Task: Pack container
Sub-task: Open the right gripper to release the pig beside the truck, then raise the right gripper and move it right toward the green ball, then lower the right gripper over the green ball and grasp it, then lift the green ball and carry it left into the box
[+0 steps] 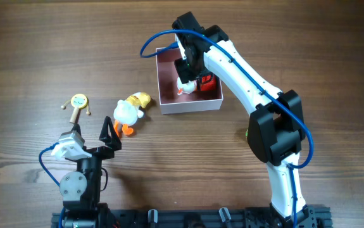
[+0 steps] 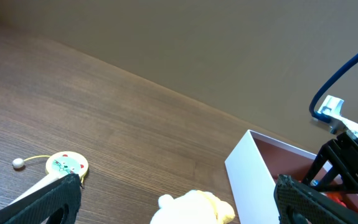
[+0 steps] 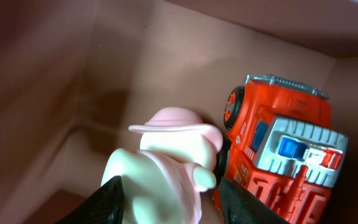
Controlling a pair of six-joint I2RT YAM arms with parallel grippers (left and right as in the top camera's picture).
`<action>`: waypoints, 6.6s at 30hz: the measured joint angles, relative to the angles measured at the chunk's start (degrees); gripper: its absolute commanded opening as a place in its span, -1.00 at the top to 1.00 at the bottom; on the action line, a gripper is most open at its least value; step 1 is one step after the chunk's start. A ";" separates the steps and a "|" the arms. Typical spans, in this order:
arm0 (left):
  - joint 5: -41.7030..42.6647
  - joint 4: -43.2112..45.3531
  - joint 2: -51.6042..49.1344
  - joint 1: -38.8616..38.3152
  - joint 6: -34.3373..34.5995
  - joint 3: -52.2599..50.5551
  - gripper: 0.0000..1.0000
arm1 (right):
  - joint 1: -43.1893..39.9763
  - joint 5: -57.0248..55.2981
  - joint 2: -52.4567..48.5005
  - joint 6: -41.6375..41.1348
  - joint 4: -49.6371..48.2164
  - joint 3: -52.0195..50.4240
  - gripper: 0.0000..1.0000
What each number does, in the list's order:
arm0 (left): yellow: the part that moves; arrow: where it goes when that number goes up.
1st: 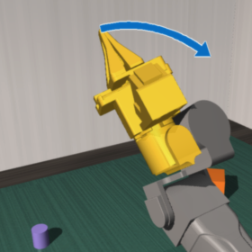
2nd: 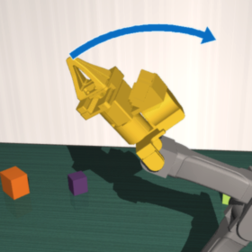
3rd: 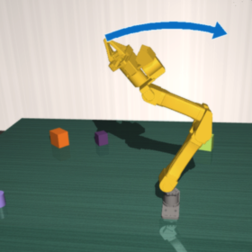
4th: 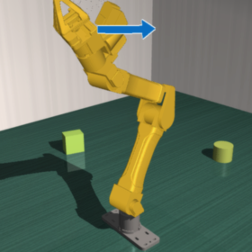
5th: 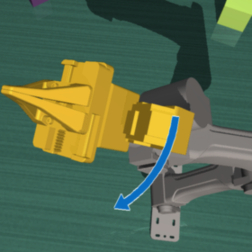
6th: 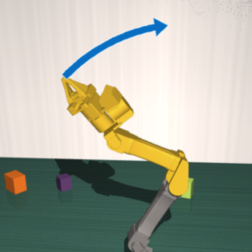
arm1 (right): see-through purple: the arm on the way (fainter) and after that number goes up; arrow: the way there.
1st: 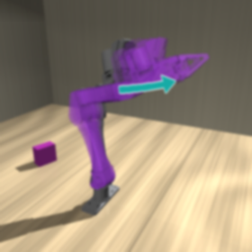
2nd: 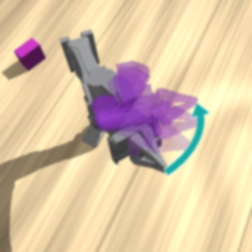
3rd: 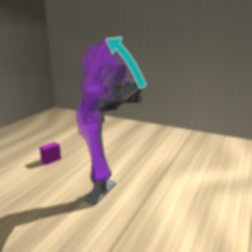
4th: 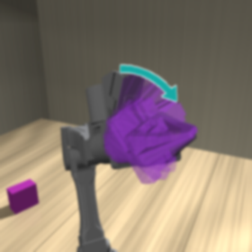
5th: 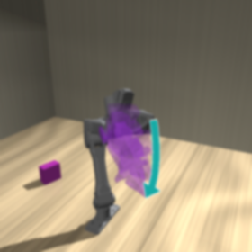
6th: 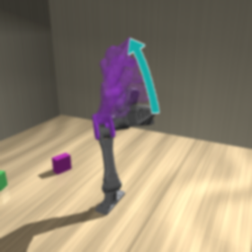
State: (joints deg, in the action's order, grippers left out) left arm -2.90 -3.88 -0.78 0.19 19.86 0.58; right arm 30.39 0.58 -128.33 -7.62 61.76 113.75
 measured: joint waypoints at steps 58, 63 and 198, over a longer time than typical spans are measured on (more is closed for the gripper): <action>0.00 0.00 0.00 0.00 0.00 0.00 -0.99 | -10.75 -10.21 12.55 -19.34 30.34 8.00 -0.86; 0.00 0.00 0.00 0.00 0.00 0.00 -0.99 | -11.45 -9.38 12.87 -22.38 30.38 8.00 -0.89; 0.00 0.00 0.00 0.00 0.00 0.00 -1.00 | -6.43 5.60 30.38 -14.10 -9.11 -26.43 0.19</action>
State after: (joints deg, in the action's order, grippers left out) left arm -2.90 -3.88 -0.78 0.19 19.86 0.58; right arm 23.97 6.17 -97.95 -21.71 52.64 87.33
